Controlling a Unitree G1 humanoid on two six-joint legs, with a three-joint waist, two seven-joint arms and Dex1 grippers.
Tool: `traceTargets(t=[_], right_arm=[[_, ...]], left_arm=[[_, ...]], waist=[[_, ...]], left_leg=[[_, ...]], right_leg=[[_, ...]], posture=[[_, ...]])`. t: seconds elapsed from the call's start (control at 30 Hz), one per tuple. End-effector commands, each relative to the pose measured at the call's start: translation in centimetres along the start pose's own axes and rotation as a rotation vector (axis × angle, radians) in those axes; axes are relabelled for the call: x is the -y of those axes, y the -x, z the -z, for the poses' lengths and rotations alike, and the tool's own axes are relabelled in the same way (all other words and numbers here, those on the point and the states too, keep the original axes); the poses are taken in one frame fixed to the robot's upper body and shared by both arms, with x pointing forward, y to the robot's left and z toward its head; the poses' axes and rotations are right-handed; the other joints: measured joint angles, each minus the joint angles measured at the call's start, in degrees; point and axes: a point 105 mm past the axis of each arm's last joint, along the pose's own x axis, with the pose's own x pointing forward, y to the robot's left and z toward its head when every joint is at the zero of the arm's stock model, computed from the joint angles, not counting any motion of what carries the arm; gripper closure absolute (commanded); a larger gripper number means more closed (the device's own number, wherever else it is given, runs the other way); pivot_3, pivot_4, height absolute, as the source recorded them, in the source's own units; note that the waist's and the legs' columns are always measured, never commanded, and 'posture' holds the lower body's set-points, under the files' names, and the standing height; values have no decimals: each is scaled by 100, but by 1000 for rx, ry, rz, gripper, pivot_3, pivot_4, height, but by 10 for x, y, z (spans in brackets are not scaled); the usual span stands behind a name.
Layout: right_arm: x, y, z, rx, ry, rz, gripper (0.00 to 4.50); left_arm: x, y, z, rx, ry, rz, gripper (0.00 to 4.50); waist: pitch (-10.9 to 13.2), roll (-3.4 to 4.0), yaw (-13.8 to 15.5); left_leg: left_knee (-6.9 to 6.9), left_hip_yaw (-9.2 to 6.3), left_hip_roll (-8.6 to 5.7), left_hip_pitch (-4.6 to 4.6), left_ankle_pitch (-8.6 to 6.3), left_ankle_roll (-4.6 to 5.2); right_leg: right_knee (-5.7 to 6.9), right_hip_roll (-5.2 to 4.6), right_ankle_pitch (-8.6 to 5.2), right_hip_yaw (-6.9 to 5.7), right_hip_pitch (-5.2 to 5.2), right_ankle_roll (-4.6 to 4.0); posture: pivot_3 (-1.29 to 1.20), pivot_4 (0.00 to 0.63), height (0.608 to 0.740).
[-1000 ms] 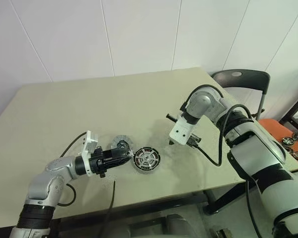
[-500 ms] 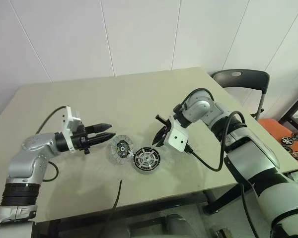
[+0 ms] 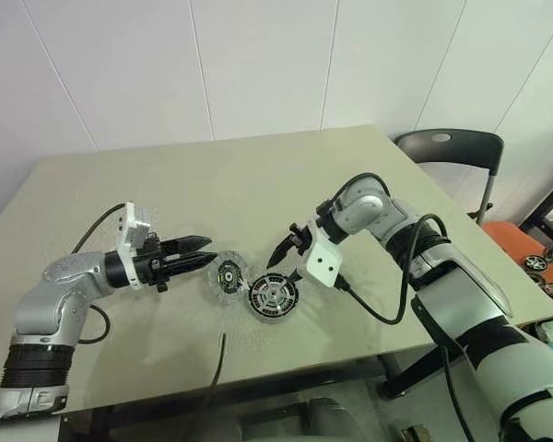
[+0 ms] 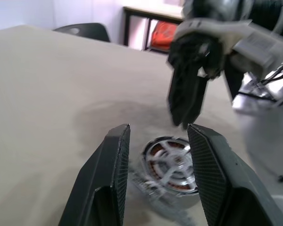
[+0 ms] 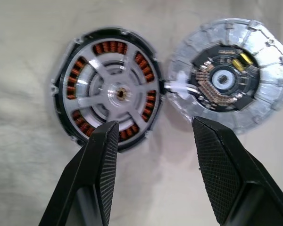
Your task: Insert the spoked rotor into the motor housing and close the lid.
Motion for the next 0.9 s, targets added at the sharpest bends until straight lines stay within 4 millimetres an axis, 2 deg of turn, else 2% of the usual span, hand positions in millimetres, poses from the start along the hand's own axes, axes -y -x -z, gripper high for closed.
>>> traceTargets(t=[0.03,0.2,0.4,0.57,0.73,0.9], right_arm=[[-1,8,0,-25,40,-29,1916],[-15,9,-2,-18,32,-103,1916],[-27,8,-5,7,-21,-137,1916],[-40,-3,-2,6,-19,-159,1916],[-36,-15,4,-17,-15,-137,1916],[-33,-16,13,-74,-14,-137,1916]], left_arm=[[13,9,-21,-6,-30,52,2412],[13,12,-26,-36,-72,40,2412],[15,13,-21,-27,-45,34,2412],[15,14,-21,-21,-43,23,2412],[17,12,-18,-17,-39,19,2412],[19,10,-16,-12,-33,18,2412]], waist=[[3,-3,-2],[5,-1,-3],[5,-1,-1],[5,-2,3],[5,-3,-9],[5,-4,-4]], left_leg=[[0,0,0,0,0,0],[0,1,-1,3,0,0],[1,1,0,3,0,0],[1,0,0,3,0,0],[1,4,-1,4,0,0],[1,4,0,4,0,-1]], right_leg=[[0,0,0,0,0,0],[0,2,-2,0,3,-1],[0,3,-2,0,3,-1],[-1,2,-2,0,3,-2],[1,3,-2,2,2,-3],[1,3,-2,3,1,-3]], posture=[[0,0,740],[0,0,740],[0,0,740],[0,0,740],[0,0,740],[0,0,740]])
